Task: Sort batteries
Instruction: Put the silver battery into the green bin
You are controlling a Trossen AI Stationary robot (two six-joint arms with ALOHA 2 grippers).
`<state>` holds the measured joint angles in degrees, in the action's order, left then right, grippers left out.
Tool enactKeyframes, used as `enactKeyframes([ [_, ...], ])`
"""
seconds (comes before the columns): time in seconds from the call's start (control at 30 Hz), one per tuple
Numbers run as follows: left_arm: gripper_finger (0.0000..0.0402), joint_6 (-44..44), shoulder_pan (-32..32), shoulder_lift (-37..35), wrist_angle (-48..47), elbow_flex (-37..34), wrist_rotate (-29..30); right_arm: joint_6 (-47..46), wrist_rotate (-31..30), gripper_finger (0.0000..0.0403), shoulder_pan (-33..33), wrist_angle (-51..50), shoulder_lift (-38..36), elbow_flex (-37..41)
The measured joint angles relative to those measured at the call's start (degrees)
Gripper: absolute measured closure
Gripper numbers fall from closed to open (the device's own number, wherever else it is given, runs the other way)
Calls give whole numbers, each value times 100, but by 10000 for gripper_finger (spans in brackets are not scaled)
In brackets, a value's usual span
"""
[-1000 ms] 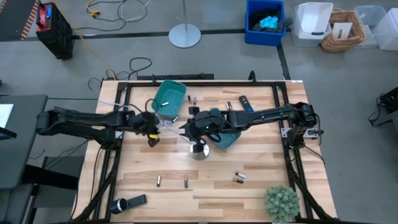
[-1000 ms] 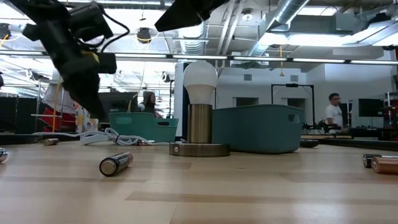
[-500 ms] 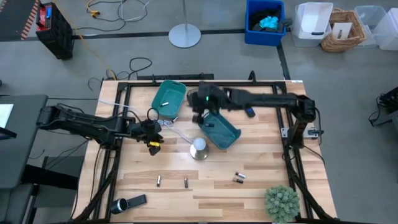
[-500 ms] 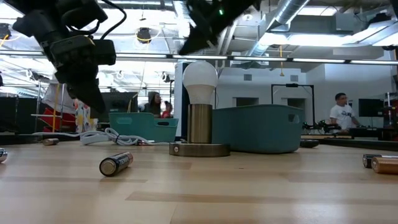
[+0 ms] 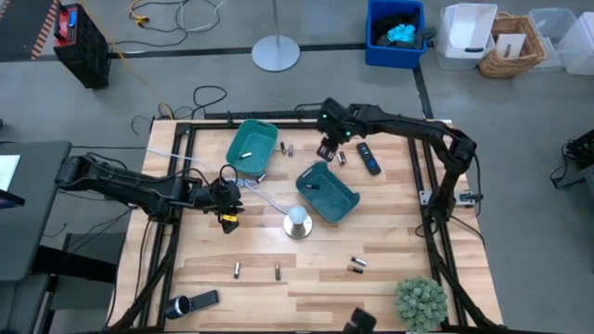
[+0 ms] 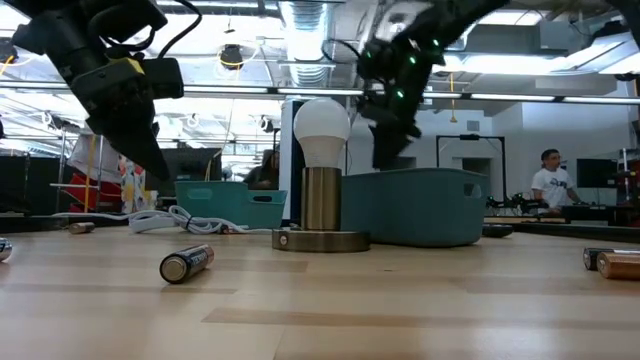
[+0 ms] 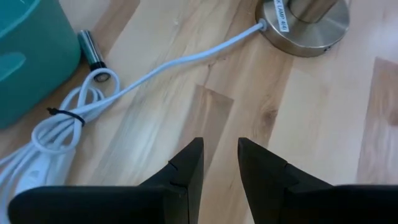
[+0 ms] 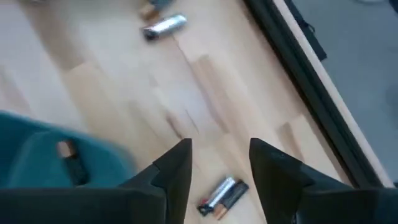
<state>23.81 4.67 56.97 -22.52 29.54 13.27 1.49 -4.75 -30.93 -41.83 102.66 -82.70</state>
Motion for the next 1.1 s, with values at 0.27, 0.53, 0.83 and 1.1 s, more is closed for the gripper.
enactKeyframes([
  [0.27,308,-113,-2,2,20,-2,40,-323,182,221,-568,1072,-36,927],
  [0.53,308,-146,-4,2,67,-2,121,-719,187,235,-612,1077,-29,1455],
  [0.83,308,-300,-4,2,307,-2,254,-968,184,236,-246,1316,-23,1812],
  [1.1,308,-301,-4,2,302,-2,258,-1116,172,236,-189,1313,-23,1812],
])
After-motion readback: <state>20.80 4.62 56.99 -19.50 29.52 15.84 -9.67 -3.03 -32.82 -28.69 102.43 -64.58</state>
